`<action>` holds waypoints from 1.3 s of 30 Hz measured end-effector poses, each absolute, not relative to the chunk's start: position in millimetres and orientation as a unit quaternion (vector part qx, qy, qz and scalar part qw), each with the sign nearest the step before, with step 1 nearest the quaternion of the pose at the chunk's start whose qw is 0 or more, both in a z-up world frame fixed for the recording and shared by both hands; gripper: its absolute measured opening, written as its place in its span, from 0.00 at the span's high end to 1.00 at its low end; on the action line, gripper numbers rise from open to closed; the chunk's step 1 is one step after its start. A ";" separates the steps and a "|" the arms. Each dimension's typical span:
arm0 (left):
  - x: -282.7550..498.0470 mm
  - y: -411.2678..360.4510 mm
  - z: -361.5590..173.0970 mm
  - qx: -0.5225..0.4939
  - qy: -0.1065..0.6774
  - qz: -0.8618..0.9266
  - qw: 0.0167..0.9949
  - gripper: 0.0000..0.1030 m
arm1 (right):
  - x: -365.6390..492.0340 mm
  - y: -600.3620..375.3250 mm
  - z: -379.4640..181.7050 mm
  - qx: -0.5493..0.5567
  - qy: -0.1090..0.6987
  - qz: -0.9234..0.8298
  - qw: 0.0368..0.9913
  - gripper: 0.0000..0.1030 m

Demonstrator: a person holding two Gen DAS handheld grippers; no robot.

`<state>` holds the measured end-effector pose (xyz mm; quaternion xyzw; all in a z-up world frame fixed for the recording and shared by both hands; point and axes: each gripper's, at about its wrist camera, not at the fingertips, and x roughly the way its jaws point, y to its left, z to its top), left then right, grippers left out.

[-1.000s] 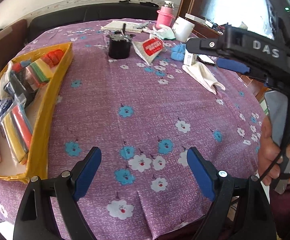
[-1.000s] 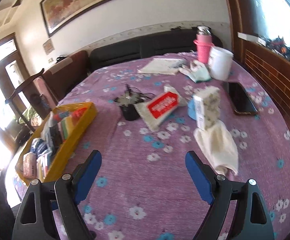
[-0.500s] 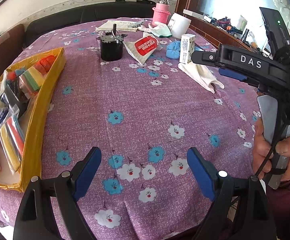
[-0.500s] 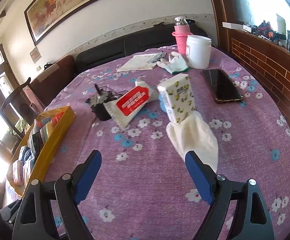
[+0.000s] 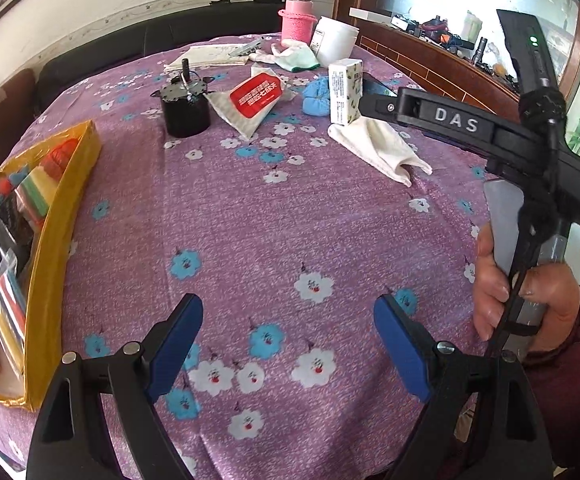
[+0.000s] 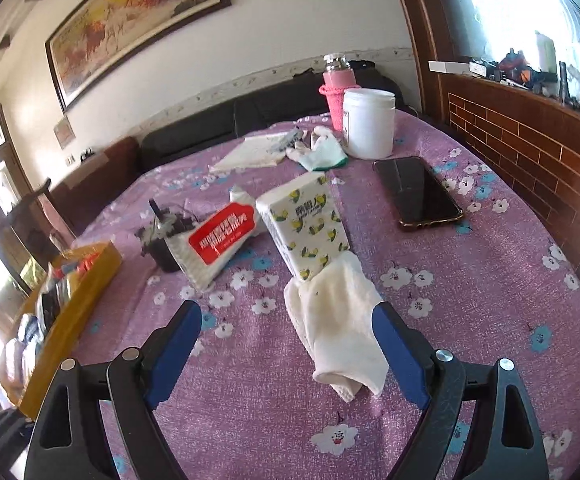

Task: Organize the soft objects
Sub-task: 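Move both open tools back over the table toward the remaining items, then grasp red-labelled wet wipes pack with left tool while right tool grasps white sock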

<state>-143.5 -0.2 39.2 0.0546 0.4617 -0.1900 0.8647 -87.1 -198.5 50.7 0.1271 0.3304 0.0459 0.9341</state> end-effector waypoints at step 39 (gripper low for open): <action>51.5 18.8 55.9 0.040 0.464 -0.100 0.879 0.16 | -74.1 -260.8 20.3 0.310 0.365 0.028 0.877 0.08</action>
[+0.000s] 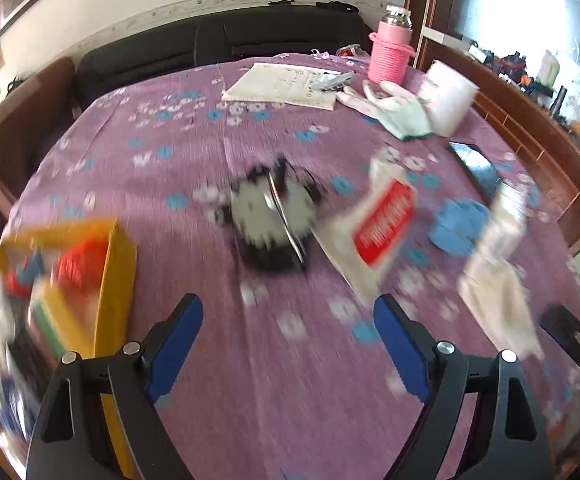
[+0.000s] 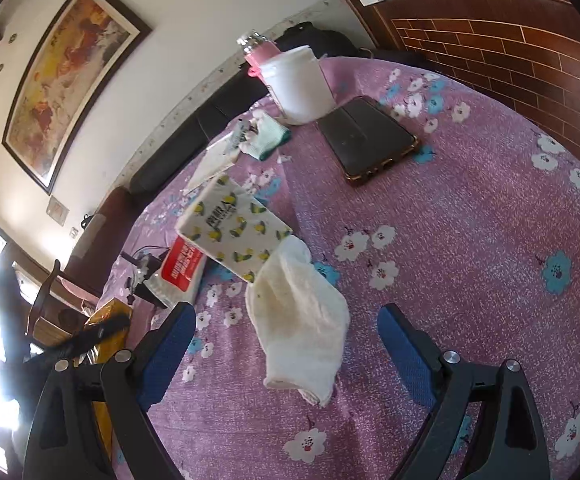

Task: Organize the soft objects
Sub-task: 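Grasp red-labelled wet wipes pack with left tool while right tool grasps white sock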

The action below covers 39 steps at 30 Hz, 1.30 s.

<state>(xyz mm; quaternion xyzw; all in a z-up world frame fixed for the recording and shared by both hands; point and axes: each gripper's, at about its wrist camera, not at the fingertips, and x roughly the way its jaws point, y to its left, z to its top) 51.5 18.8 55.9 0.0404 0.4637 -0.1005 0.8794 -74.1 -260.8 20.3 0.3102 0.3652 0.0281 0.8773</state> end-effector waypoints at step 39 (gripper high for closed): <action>31.0 -56.5 27.7 0.122 0.500 -0.252 0.819 0.62 | -60.7 -253.1 12.6 0.276 0.411 0.006 0.869 0.05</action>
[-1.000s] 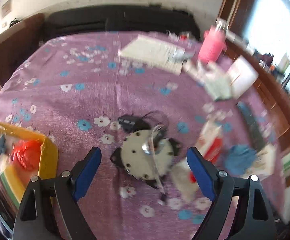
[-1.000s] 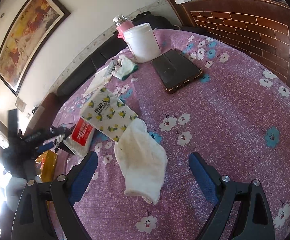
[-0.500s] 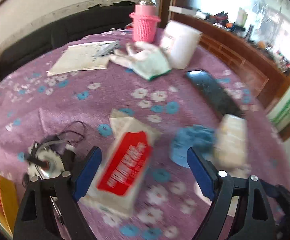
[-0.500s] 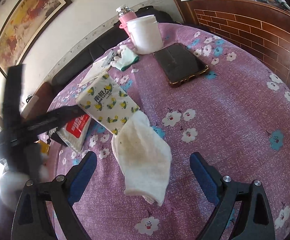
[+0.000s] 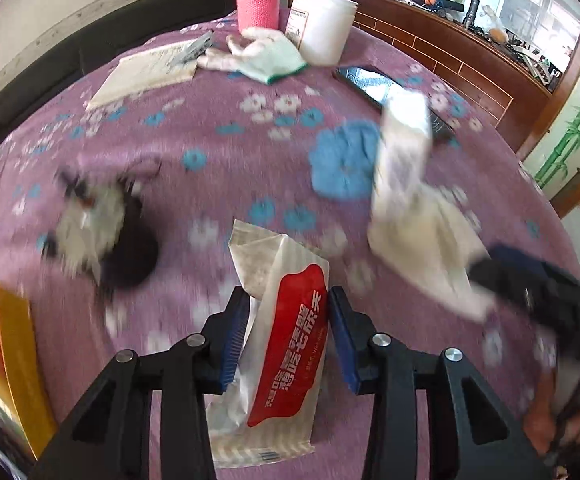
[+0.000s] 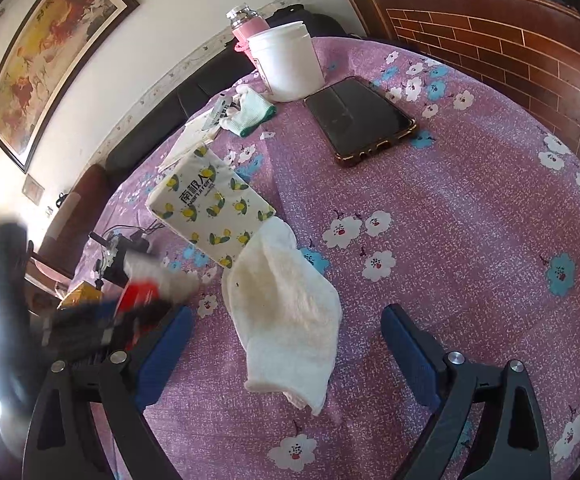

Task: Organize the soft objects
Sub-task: 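Grasp red-labelled wet wipes pack with left tool while right tool grasps white sock, then carry wet wipes pack into tray with left tool while right tool drops sock there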

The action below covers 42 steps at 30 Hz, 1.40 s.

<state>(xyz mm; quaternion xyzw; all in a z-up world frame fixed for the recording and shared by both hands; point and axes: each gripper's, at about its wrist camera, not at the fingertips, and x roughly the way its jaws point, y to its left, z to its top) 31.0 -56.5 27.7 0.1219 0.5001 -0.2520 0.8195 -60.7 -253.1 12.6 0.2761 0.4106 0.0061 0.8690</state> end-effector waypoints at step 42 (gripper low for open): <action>-130.2 185.0 78.7 -0.165 0.374 -0.139 0.902 0.58 | -96.8 -129.1 66.0 0.034 0.477 0.121 0.870 0.80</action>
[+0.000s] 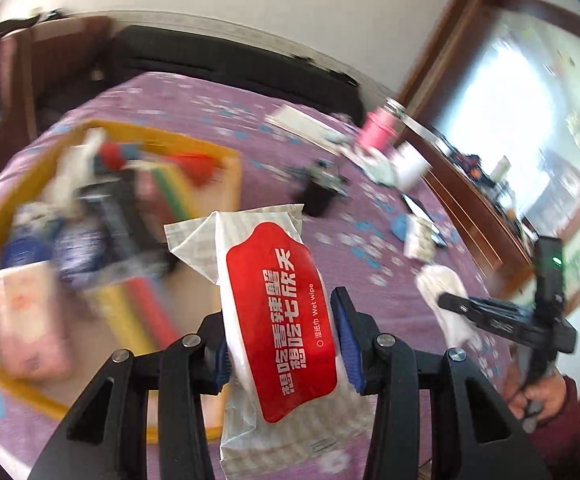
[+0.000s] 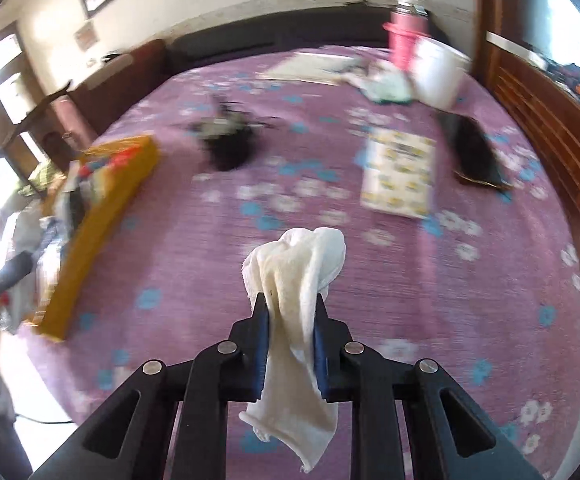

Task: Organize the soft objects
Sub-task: 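Carry wet wipes pack into tray with left tool while right tool drops sock there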

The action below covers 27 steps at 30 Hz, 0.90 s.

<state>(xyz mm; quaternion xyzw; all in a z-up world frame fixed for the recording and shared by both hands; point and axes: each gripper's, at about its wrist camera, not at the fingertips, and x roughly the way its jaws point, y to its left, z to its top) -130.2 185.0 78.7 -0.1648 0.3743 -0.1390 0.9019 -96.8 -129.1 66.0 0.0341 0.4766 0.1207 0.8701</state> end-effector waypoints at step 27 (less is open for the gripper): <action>-156.1 289.0 57.5 -0.231 0.366 -0.043 0.901 0.25 | -36.9 108.4 79.5 0.039 0.500 0.259 0.826 0.79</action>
